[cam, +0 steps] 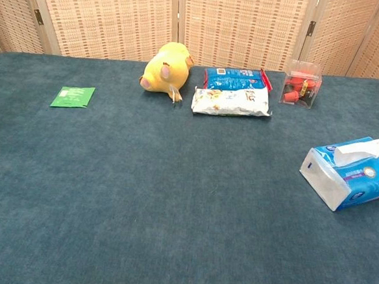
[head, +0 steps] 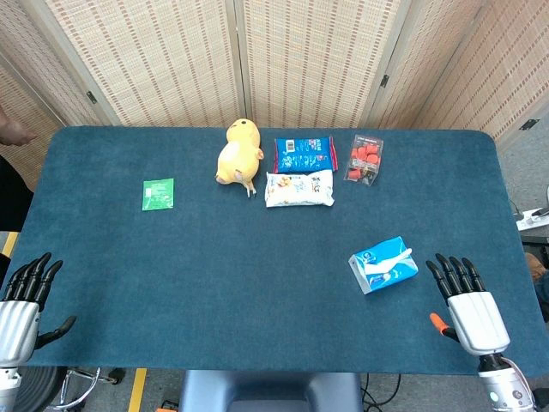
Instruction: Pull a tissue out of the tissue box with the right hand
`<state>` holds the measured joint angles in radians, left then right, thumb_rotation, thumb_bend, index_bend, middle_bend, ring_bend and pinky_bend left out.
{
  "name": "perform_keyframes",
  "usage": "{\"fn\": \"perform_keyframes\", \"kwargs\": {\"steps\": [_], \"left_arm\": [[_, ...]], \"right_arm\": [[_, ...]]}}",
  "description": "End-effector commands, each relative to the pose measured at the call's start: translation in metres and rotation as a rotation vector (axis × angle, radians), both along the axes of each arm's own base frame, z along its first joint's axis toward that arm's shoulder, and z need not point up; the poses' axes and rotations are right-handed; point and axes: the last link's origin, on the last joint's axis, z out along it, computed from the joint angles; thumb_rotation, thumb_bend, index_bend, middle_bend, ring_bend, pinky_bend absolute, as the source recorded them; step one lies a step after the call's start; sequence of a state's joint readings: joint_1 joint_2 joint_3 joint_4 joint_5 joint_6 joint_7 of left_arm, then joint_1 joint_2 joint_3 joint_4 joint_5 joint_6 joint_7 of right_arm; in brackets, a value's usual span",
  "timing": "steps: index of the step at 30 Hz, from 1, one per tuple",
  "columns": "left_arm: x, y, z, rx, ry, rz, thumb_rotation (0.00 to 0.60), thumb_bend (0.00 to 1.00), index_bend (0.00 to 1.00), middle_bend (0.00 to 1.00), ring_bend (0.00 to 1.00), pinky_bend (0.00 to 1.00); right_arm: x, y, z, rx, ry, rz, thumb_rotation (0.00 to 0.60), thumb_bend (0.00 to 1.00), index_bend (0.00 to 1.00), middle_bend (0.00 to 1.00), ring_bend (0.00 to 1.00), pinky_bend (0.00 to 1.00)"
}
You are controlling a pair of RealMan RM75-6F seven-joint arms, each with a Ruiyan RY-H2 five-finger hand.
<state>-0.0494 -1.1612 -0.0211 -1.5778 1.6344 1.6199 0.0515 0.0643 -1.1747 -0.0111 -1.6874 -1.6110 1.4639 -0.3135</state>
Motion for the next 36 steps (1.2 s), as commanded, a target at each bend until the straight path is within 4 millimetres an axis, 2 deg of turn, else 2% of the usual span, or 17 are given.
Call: {"fn": "perform_keyframes", "kwargs": {"steps": [1, 12, 16, 23, 26, 30, 36], "left_arm": [[0.0, 0.0, 0.0, -0.001, 0.0, -0.001, 0.6, 0.25, 0.0, 0.0, 0.0, 0.14], [0.0, 0.001, -0.001, -0.007, -0.004, 0.002, 0.6, 0.25, 0.0, 0.0, 0.0, 0.14], [0.0, 0.002, -0.002, -0.011, -0.002, 0.003, 0.6, 0.25, 0.0, 0.0, 0.0, 0.14], [-0.001, 0.003, 0.0, -0.006, -0.009, 0.007, 0.6, 0.25, 0.0, 0.0, 0.0, 0.14], [-0.001, 0.003, 0.001, -0.005, -0.012, 0.007, 0.6, 0.25, 0.0, 0.0, 0.0, 0.14], [-0.001, 0.003, 0.001, -0.004, -0.015, 0.007, 0.6, 0.25, 0.0, 0.0, 0.0, 0.14], [-0.001, 0.003, 0.004, 0.002, -0.026, 0.007, 0.6, 0.25, 0.0, 0.0, 0.0, 0.14]], "right_arm": [[0.0, 0.0, 0.0, -0.001, -0.001, -0.002, 0.6, 0.14, 0.0, 0.0, 0.0, 0.0], [0.003, -0.009, 0.0, 0.009, -0.068, 0.034, 0.6, 0.15, 0.0, 0.01, 0.0, 0.0], [0.001, -0.027, -0.002, -0.004, -0.105, 0.046, 0.6, 0.2, 0.14, 0.11, 0.0, 0.0], [0.005, -0.068, -0.018, 0.019, -0.071, 0.012, 0.6, 0.21, 0.28, 0.23, 0.0, 0.04], [0.009, -0.083, -0.029, 0.04, -0.051, -0.008, 0.6, 0.21, 0.3, 0.26, 0.0, 0.05], [0.01, -0.09, -0.035, 0.05, -0.047, -0.021, 0.6, 0.21, 0.3, 0.27, 0.0, 0.05], [0.013, -0.112, -0.057, 0.094, -0.045, -0.08, 0.6, 0.21, 0.33, 0.29, 0.0, 0.05]]}}
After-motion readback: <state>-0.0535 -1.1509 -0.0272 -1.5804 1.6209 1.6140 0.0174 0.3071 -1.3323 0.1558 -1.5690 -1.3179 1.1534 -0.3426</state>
